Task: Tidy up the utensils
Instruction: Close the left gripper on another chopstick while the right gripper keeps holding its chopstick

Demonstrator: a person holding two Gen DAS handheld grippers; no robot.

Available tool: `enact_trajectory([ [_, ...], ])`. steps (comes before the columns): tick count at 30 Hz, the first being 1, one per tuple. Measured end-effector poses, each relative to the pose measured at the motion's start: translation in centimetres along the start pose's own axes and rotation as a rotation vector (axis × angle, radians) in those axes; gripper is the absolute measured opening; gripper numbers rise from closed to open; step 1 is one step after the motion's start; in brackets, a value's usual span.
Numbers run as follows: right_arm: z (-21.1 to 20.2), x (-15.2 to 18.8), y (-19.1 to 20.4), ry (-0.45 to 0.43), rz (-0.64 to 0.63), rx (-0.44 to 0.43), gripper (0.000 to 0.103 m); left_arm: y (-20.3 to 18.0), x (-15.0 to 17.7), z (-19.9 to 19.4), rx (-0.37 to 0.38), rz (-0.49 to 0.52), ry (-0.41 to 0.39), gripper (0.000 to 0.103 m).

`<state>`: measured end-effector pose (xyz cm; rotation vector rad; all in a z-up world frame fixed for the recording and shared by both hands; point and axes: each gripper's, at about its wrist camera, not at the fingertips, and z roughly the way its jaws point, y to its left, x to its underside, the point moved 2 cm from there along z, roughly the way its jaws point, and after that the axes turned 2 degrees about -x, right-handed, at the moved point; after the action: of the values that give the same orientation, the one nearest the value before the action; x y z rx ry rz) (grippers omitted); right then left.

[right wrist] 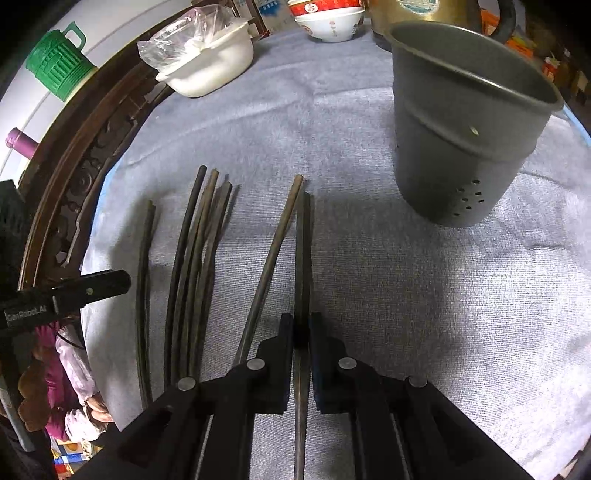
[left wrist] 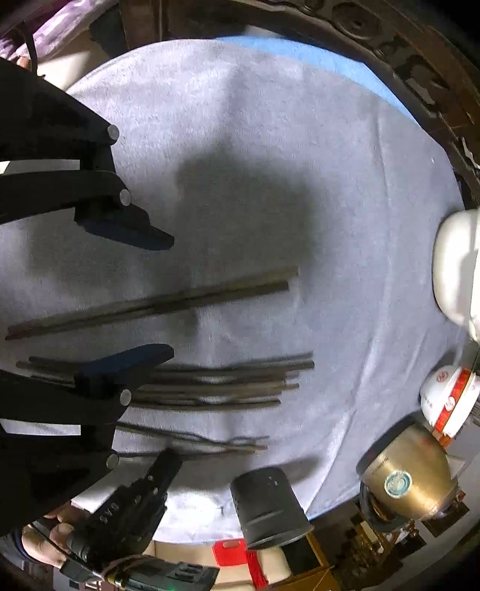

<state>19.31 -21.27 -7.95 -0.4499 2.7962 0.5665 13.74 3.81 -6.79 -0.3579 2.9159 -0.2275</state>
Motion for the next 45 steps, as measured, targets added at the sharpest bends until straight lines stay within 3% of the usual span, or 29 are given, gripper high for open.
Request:
enact_trajectory([
  [4, 0.0, 0.0, 0.1, -0.001, 0.000, 0.006, 0.011, 2.3, -0.3, 2.8, -0.032, -0.042, 0.046, 0.047],
  [10, -0.1, 0.1, -0.3, -0.005, 0.005, -0.007, 0.011, 2.5, -0.8, 2.7, -0.076, -0.053, 0.042, 0.039],
  [40, -0.5, 0.3, -0.8, -0.012, 0.002, -0.027, 0.011, -0.7, -1.5, 2.6, -0.127, -0.013, 0.065, 0.040],
  [43, -0.5, 0.3, -0.9, -0.011, 0.003, -0.032, 0.011, -2.0, -1.6, 3.9, -0.117, 0.012, 0.114, 0.030],
  [45, -0.5, 0.3, -1.0, -0.010, 0.005, -0.036, 0.011, -3.0, -1.8, 3.9, -0.124, 0.032, 0.102, 0.026],
])
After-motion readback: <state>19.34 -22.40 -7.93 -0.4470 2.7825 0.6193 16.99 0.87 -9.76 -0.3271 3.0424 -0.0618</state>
